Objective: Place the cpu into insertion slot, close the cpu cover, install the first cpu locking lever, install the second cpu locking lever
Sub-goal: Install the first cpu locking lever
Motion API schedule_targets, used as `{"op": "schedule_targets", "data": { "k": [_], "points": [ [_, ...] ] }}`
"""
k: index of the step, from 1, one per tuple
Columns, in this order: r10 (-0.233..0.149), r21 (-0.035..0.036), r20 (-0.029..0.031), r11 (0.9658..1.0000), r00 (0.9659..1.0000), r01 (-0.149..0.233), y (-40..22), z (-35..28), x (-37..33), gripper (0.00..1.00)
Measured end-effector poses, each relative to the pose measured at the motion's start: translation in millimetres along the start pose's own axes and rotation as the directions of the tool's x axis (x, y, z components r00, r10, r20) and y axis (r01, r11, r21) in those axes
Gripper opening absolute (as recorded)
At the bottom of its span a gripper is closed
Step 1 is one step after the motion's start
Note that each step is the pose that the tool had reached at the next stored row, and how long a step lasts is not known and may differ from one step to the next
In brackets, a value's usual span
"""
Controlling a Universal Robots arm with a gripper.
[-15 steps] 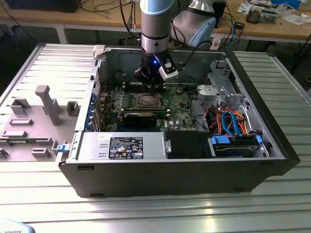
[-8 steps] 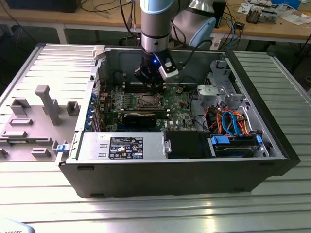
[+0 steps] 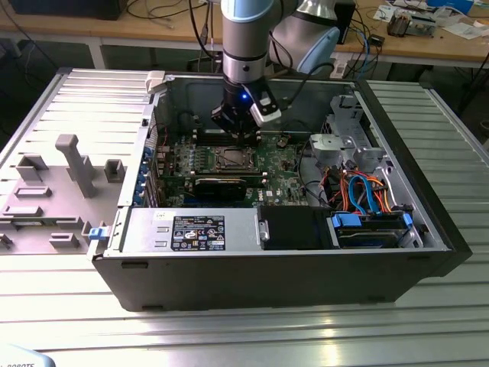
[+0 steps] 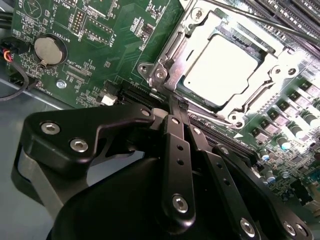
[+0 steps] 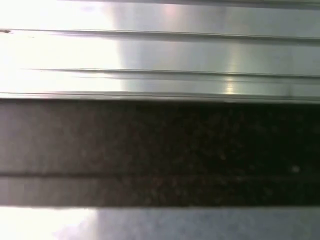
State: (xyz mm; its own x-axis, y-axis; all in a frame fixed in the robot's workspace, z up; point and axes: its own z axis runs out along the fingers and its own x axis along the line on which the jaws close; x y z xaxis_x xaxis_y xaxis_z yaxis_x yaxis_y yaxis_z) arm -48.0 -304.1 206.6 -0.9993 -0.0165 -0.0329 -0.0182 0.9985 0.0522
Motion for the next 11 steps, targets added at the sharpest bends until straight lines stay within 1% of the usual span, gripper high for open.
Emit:
{"op": "schedule_targets", "data": {
  "k": [4,8,11],
  "points": [
    [0.000,0.0006,0.0001,1.0000,1.0000,0.000,0.0,0.2,-1.0,0.11],
    [0.000,0.0006,0.0000,1.0000,1.0000,0.000,0.0,-0.9,-1.2,0.11],
    [0.000,0.0033,-0.0001,1.0000,1.0000,0.000,0.0,-0.1,-1.3,0.11]
  ]
}}
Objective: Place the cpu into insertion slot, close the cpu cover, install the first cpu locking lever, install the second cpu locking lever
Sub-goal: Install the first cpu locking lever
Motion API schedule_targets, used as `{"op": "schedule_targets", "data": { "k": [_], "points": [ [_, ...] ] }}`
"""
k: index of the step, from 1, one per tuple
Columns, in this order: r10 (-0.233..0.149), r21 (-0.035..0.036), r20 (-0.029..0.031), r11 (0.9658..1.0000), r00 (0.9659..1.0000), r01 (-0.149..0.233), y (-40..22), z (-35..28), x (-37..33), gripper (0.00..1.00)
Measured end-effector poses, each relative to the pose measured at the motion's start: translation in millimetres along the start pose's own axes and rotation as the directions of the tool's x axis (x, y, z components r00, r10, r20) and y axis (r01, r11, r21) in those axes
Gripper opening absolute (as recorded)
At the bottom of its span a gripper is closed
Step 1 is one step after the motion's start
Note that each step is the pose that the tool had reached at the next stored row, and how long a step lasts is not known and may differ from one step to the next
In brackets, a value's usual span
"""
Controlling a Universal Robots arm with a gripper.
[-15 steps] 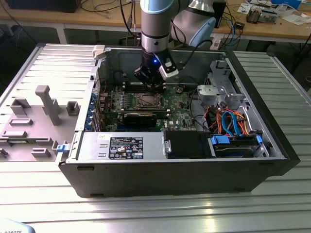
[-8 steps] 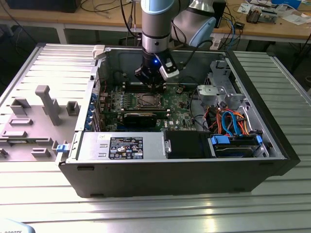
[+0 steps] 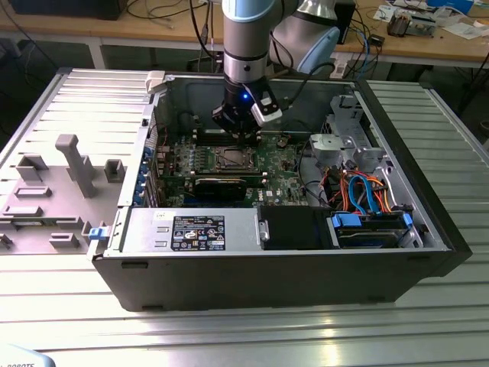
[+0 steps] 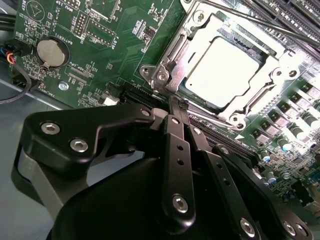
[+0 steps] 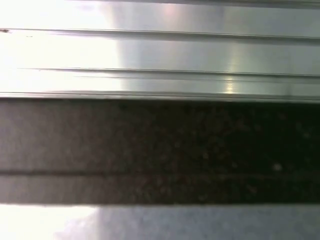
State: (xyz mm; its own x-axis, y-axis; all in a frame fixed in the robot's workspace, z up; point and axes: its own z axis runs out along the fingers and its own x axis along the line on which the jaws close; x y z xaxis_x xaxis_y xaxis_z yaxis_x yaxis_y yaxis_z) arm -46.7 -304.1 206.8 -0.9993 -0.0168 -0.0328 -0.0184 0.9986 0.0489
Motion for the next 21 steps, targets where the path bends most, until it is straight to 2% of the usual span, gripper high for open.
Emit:
{"op": "schedule_targets", "data": {
  "k": [1,4,5,21],
  "points": [
    [0.000,0.0017,-0.0002,1.0000,1.0000,0.000,0.0,0.2,0.0,0.11],
    [0.000,0.0126,-0.0004,0.9999,1.0000,0.000,-0.1,1.4,0.0,0.11],
    [0.000,0.0135,-0.0006,0.9999,1.0000,0.000,-0.1,1.4,0.0,0.11],
    [0.001,0.0163,-0.0002,0.9999,1.0000,-0.001,-0.2,5.3,-0.2,0.11]
  ]
}}
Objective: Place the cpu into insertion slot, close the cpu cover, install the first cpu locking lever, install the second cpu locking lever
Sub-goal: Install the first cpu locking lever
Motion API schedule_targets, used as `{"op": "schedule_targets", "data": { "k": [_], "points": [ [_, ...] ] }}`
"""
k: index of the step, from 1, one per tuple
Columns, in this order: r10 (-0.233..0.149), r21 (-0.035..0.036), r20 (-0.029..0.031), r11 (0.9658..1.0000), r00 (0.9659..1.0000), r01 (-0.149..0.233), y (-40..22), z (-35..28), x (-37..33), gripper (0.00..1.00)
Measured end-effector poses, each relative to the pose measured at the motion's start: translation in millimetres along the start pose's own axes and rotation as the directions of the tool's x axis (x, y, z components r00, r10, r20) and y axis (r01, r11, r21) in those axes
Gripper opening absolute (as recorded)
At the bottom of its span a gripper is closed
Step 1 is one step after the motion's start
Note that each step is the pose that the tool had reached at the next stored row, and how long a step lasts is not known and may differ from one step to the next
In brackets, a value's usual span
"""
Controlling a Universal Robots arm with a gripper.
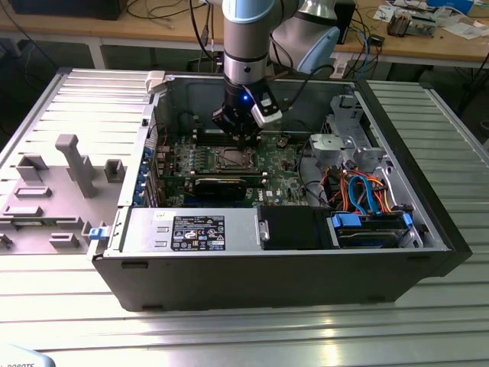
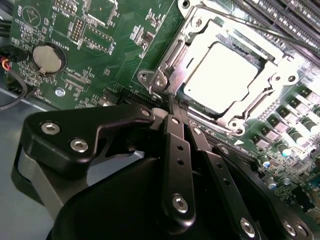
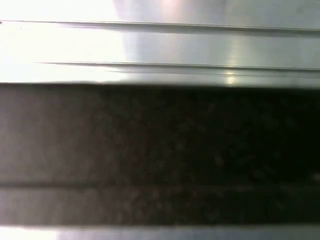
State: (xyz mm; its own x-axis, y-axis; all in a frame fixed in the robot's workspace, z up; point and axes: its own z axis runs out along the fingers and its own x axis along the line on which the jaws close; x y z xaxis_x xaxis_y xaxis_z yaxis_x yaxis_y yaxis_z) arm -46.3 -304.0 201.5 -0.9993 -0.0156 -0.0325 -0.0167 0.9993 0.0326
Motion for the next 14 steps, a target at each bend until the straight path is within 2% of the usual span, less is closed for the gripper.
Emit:
{"op": "schedule_targets", "data": {
  "k": [2,4,6,9,14],
  "points": [
    [0.000,-0.0006,-0.0003,1.0000,1.0000,0.000,-0.2,0.8,0.0,0.11],
    [0.000,-0.0122,0.0003,0.9999,1.0000,0.000,-0.1,1.1,-0.1,0.11],
    [0.001,-0.0174,0.0002,0.9998,1.0000,-0.001,-0.2,1.0,0.0,0.11],
    [0.001,-0.0196,0.0011,0.9998,1.0000,-0.001,0.9,-2.6,-0.4,0.11],
    [0.001,-0.0174,0.0003,0.9998,1.0000,-0.001,1.1,-9.0,-0.4,0.11]
  ]
}}
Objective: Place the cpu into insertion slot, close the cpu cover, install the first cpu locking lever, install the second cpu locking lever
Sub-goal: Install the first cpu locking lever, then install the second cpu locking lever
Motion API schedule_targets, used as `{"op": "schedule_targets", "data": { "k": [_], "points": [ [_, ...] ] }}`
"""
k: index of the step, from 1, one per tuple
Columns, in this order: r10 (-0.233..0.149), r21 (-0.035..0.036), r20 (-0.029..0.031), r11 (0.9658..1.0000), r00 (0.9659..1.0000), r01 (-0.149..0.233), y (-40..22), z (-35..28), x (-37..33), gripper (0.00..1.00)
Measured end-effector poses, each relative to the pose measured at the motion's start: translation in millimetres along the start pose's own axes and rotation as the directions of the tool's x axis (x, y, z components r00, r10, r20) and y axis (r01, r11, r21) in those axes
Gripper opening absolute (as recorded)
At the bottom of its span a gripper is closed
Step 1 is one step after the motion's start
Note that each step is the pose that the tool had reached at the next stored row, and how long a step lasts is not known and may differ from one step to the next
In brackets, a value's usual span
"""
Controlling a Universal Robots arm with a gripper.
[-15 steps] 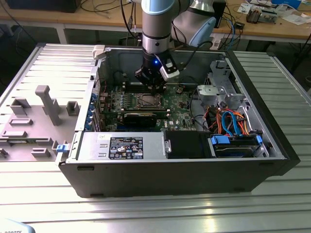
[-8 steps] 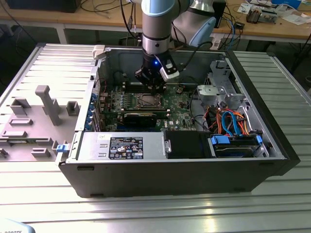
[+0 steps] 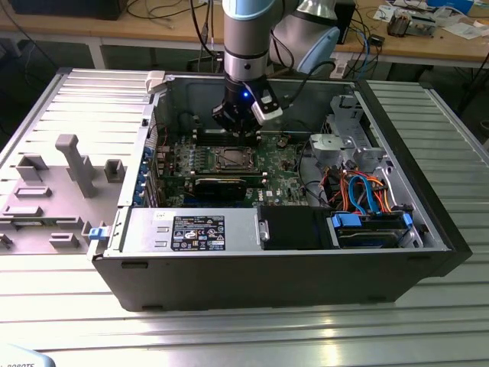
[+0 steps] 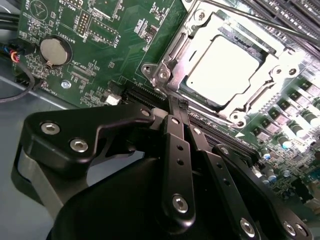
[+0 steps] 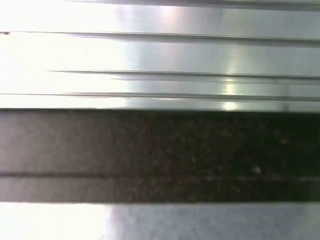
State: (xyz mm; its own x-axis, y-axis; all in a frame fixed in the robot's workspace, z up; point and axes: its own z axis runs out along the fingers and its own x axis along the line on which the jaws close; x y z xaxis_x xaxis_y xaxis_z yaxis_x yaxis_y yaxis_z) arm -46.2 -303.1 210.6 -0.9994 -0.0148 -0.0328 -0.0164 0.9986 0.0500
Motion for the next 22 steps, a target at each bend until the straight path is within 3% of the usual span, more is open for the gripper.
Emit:
{"op": "schedule_targets", "data": {
  "k": [5,18,22],
  "points": [
    [0.002,0.0055,-0.0002,1.0000,1.0000,-0.002,-4.0,-0.2,0.1,0.11],
    [0.002,0.0056,-0.0001,1.0000,1.0000,-0.002,-4.7,-0.2,0.1,0.11],
    [0.002,0.0057,-0.0002,1.0000,1.0000,-0.002,-8.1,-0.4,0.2,0.11]
  ]
}}
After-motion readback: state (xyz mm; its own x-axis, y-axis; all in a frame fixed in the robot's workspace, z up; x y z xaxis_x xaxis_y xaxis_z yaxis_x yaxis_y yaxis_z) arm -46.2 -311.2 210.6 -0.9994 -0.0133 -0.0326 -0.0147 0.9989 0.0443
